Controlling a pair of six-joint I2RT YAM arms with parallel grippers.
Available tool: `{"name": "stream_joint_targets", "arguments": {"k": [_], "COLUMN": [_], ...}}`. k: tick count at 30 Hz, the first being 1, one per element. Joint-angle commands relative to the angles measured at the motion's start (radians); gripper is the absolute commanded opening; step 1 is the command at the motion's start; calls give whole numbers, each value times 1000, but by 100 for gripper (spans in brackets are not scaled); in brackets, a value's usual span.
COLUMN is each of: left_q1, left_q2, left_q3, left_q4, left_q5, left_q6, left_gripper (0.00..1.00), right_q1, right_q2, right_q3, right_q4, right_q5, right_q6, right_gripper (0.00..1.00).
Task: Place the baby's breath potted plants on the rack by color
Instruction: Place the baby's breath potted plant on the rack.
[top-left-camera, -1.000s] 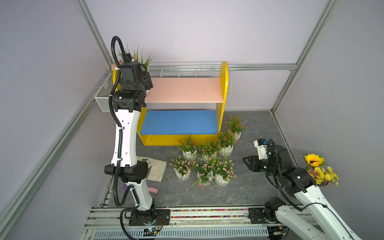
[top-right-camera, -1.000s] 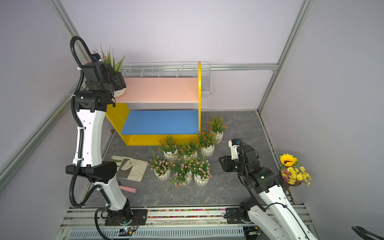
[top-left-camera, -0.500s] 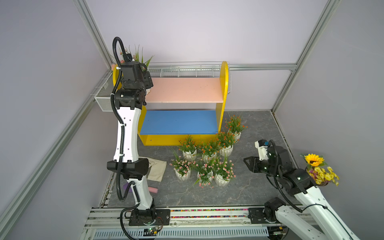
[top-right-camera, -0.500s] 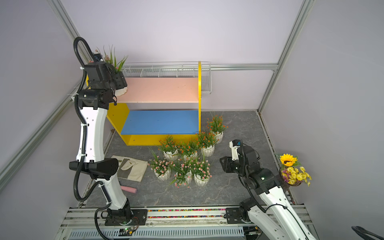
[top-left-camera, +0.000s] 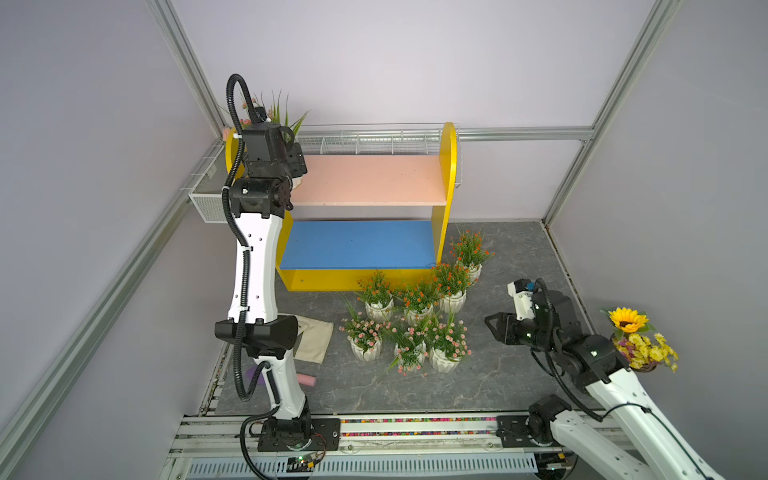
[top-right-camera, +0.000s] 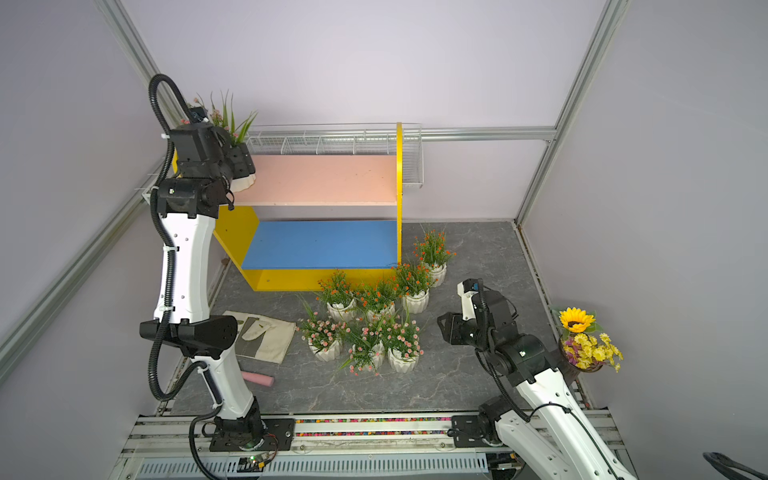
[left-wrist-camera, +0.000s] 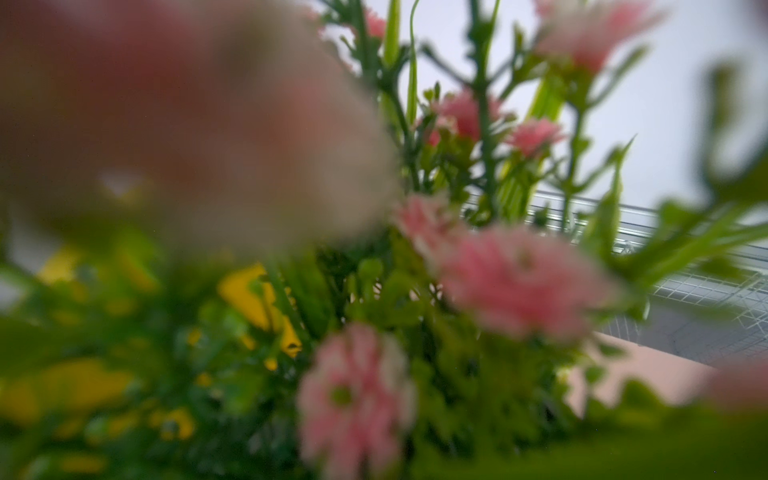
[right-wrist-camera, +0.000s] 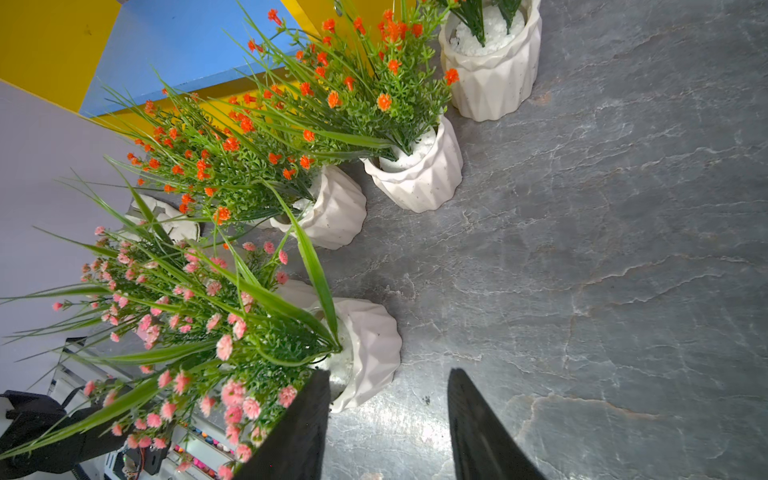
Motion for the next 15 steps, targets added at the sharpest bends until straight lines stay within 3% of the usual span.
{"name": "stream_joint_targets", "arguments": {"k": [1,4,5,15], "left_q1": [2,2,2,2], "left_q2": [1,-7,-10,-53], "left_q3": [29,28,28,-39], "left_q4": [29,25,23,46], "left_q5": [27,32,34,17], "left_q6": [-12,-13,-13,-8], "left_gripper": [66,70,100,100], "right_q1": [-4,-5,-4,-5], "right_q2": [2,3,5,-17], "right_q3": [-12,-13,-11,-21], "right_q4": [33,38,39,35], "right_q5": [-15,-14,-15,-2], "right_q6": [7,7,6,5], "right_gripper": [53,57,59,63]}}
